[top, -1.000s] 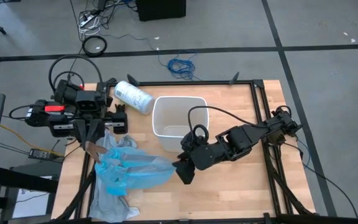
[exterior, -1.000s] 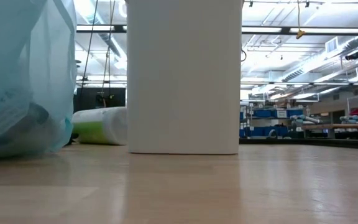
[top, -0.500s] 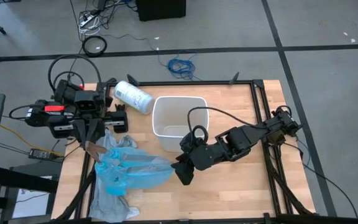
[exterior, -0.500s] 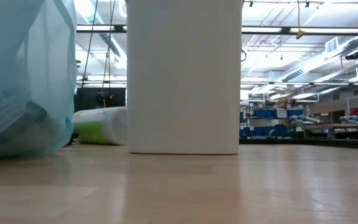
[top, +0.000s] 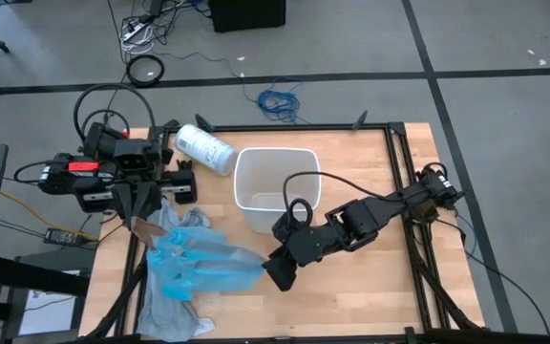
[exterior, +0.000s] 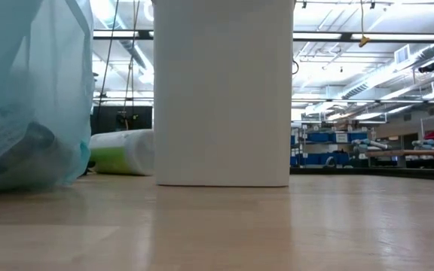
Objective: Place trash/remove bag and relplace
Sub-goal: Close the blue trash bag
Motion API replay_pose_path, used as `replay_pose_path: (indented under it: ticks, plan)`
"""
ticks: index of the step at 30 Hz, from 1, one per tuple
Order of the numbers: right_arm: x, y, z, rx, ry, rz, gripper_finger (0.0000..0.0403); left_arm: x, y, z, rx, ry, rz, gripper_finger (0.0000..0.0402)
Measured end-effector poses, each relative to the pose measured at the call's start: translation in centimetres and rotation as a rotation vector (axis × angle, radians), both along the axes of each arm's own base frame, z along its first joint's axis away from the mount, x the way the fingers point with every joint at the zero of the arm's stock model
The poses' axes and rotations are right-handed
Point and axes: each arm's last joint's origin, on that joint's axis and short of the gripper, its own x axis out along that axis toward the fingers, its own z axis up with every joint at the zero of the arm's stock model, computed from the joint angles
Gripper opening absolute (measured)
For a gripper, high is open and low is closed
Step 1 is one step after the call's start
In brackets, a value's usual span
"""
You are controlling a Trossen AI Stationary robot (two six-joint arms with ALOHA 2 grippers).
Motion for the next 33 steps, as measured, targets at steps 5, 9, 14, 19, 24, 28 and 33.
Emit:
replay_pose_path:
  ticks: [5, 9, 14, 19, 24, 28, 33]
  plan:
    - [0.9, -0.9, 0.7, 0.052, -0.074, -0.027, 0.0136, 0.0, 0.0, 0.0, 0.005, -0.025, 0.014, 0.0005]
    - [1.4, -1.2, 1.1, 0.08, -0.121, -0.028, 0.0135, 0.0, 0.0, 0.0, 0.005, -0.033, 0.018, 0.0005]
    - [1.3, -1.5, 0.9, 0.066, -0.096, -0.031, 0.0134, 0.0, 0.0, 0.0, -0.003, -0.032, 0.023, 0.0005]
    - [1.1, -1.4, 0.7, 0.066, -0.068, -0.03, 0.0134, 0.0, 0.0, 0.0, -0.008, -0.032, 0.026, 0.0005]
    - [0.8, -0.6, 0.6, 0.095, -0.059, -0.026, 0.0134, 0.0, 0.0, 0.0, -0.009, -0.032, 0.026, 0.0005]
    - [0.6, 0.0, 0.7, 0.108, -0.063, -0.017, 0.0134, 0.0, 0.0, 0.0, -0.009, -0.035, 0.028, 0.0005]
    - [0.5, 0.4, 0.8, 0.118, -0.076, -0.01, 0.0134, 0.0, 0.0, 0.0, -0.009, -0.036, 0.028, 0.0005]
